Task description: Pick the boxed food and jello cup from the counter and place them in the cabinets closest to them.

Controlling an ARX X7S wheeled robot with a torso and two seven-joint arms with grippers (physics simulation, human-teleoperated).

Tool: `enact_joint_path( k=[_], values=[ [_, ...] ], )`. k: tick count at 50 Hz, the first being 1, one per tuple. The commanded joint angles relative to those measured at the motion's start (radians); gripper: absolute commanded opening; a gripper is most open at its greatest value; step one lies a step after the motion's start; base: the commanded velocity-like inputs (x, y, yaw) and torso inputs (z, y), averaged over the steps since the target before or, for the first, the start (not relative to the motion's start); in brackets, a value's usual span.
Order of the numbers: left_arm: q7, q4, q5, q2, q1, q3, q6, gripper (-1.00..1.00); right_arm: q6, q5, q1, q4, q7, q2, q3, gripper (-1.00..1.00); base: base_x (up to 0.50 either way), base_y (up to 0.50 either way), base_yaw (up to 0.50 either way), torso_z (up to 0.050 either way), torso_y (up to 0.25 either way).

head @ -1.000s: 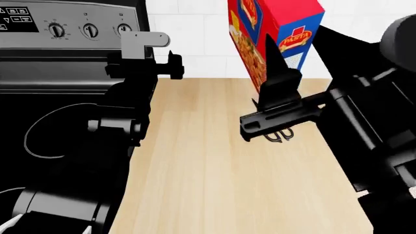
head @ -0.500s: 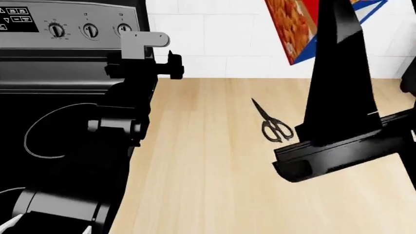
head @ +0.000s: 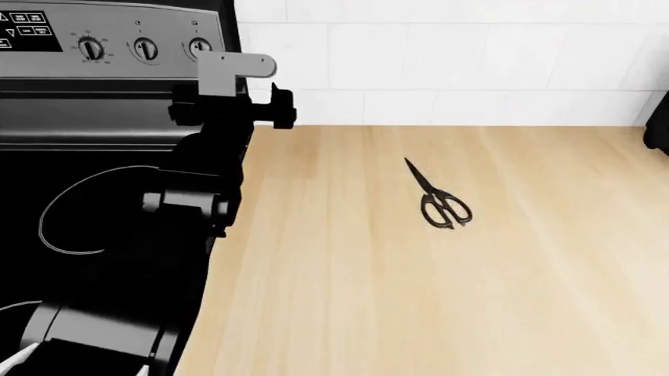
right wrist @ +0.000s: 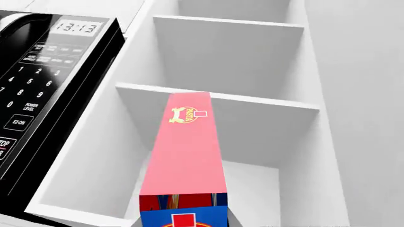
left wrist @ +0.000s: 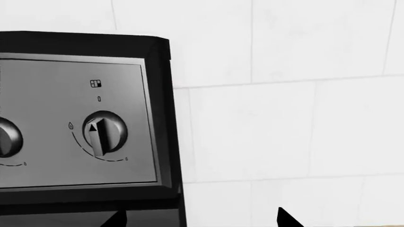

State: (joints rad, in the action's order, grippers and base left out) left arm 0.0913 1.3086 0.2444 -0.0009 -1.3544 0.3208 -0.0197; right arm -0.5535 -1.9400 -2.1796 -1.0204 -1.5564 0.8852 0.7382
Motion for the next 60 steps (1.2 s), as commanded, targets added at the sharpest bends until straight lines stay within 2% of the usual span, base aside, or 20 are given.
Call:
enact_joint_path(
  k=[1, 5, 12, 30, 37, 46, 59, 60],
  values=[
    [0.013, 0.0, 0.003, 0.0, 0.0, 0.02, 0.0, 1.0, 0.153, 0.291, -0.075, 0.269, 0.153, 0.021, 0.291, -1.0, 0.0, 0.0, 0.0, 0.0, 0.0],
    [0.015, 0.0, 0.004, 0.0, 0.0, 0.023, 0.0, 1.0, 0.141, 0.332, -0.054, 0.392, 0.216, -0.009, 0.308, -1.0, 0.0, 0.0, 0.0, 0.0, 0.0],
    [0.027, 0.0, 0.008, 0.0, 0.001, 0.036, 0.0, 1.0, 0.127, 0.296, -0.022, 0.565, 0.309, -0.076, 0.336, -1.0, 0.0, 0.0, 0.0, 0.0, 0.0],
    [0.042, 0.0, 0.013, 0.0, 0.002, 0.065, -0.008, 1.0, -0.049, 0.324, -0.147, 1.108, 0.611, -0.31, 0.396, -1.0, 0.0, 0.0, 0.0, 0.0, 0.0],
    [0.045, 0.0, 0.013, 0.0, 0.003, 0.071, -0.008, 1.0, -0.103, 0.313, -0.106, 1.262, 0.692, -0.364, 0.418, -1.0, 0.0, 0.0, 0.0, 0.0, 0.0],
    [0.052, 0.0, 0.017, 0.0, 0.002, 0.08, -0.007, 1.0, -0.099, 0.306, -0.002, 1.385, 0.732, -0.374, 0.441, -1.0, 0.0, 0.0, 0.0, 0.0, 0.0],
    [0.055, 0.0, 0.013, 0.0, 0.003, 0.084, -0.01, 1.0, -0.097, 0.307, 0.062, 1.399, 0.743, -0.372, 0.453, -1.0, 0.0, 0.0, 0.0, 0.0, 0.0],
    [0.055, 0.0, 0.013, 0.0, 0.004, 0.085, -0.01, 1.0, -0.098, 0.309, 0.063, 1.397, 0.742, -0.373, 0.455, 1.0, 0.01, 0.0, 0.0, 0.0, 0.0]
  ],
)
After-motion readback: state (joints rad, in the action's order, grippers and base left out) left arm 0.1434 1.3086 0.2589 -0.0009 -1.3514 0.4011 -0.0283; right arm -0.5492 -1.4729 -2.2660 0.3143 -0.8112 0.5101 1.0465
